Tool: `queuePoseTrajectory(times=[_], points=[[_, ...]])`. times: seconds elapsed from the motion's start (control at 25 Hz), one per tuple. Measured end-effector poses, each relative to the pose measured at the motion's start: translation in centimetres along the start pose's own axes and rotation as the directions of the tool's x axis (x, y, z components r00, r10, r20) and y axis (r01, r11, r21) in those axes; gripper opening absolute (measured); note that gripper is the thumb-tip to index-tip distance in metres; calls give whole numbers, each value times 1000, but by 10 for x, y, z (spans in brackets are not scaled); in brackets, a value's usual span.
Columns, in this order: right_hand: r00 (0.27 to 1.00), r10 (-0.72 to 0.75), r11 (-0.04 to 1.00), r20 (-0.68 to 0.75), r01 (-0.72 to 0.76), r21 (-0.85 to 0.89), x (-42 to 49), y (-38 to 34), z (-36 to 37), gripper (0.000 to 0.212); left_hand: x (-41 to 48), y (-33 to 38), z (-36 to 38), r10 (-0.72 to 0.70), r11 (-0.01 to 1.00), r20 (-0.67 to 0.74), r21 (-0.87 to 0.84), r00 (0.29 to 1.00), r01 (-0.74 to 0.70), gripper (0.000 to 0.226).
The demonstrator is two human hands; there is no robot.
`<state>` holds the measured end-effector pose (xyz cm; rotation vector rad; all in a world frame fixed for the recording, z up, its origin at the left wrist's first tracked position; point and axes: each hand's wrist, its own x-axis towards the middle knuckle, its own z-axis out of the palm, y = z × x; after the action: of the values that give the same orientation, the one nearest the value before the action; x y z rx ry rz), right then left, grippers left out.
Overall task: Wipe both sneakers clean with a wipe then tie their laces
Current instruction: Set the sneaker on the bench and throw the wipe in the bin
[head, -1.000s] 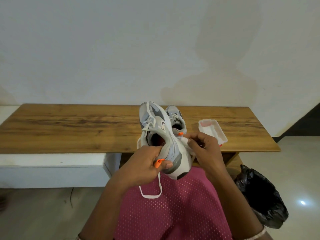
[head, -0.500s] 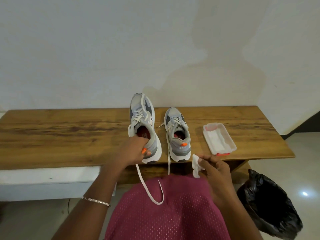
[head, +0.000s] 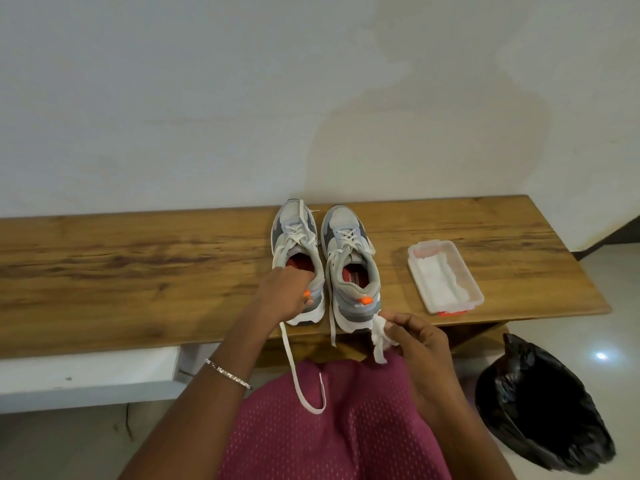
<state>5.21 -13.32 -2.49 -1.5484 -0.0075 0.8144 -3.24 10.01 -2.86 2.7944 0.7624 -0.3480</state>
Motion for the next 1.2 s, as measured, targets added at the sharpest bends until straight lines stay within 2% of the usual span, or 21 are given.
queuePoseTrajectory(times=[0.08,0.16,0.24,0.32,0.44,0.52,0.68,0.88,0.96,1.04,1.12,1.2], points=[[1000,14,999,0,-14,49,2,0,-3,19,1,2,0,-5,1000,5,-4,1000,5,14],[1000,30,993,2,-30,114,1,0,-4,16,-6,6,-1,-26,1000,-42,2,999,26,26],[999,51,983,15,-53,176,-3,-5,-9,13,-21,15,2,-53,998,-139,-27,989,50,49],[997,75,966,34,-81,244,-10,-12,-15,12,-40,35,6,-67,986,-316,-167,946,14,62],[998,52,933,33,-61,356,-22,-21,-35,17,-63,87,16,-80,867,-535,-454,841,-206,48],[1000,3,925,-21,6,381,-29,-23,-56,25,-72,125,27,-95,759,-554,-578,827,-300,34],[963,-44,914,-265,146,379,-37,-12,-123,27,-77,195,56,-135,526,-427,-796,894,-301,14],[809,0,933,-587,212,292,-35,27,-233,17,-62,281,93,-54,289,-70,-956,996,-51,12],[748,51,937,-661,192,290,-24,45,-269,17,-54,306,107,-12,259,37,-965,999,39,16],[692,51,969,-720,139,202,-7,61,-296,17,-45,322,120,29,259,105,-961,994,94,16],[679,26,1000,-734,-7,30,12,72,-313,21,-40,330,129,45,260,149,-957,988,132,13],[667,68,991,-742,-132,-27,26,76,-326,30,-38,332,132,39,255,161,-956,986,146,12]])
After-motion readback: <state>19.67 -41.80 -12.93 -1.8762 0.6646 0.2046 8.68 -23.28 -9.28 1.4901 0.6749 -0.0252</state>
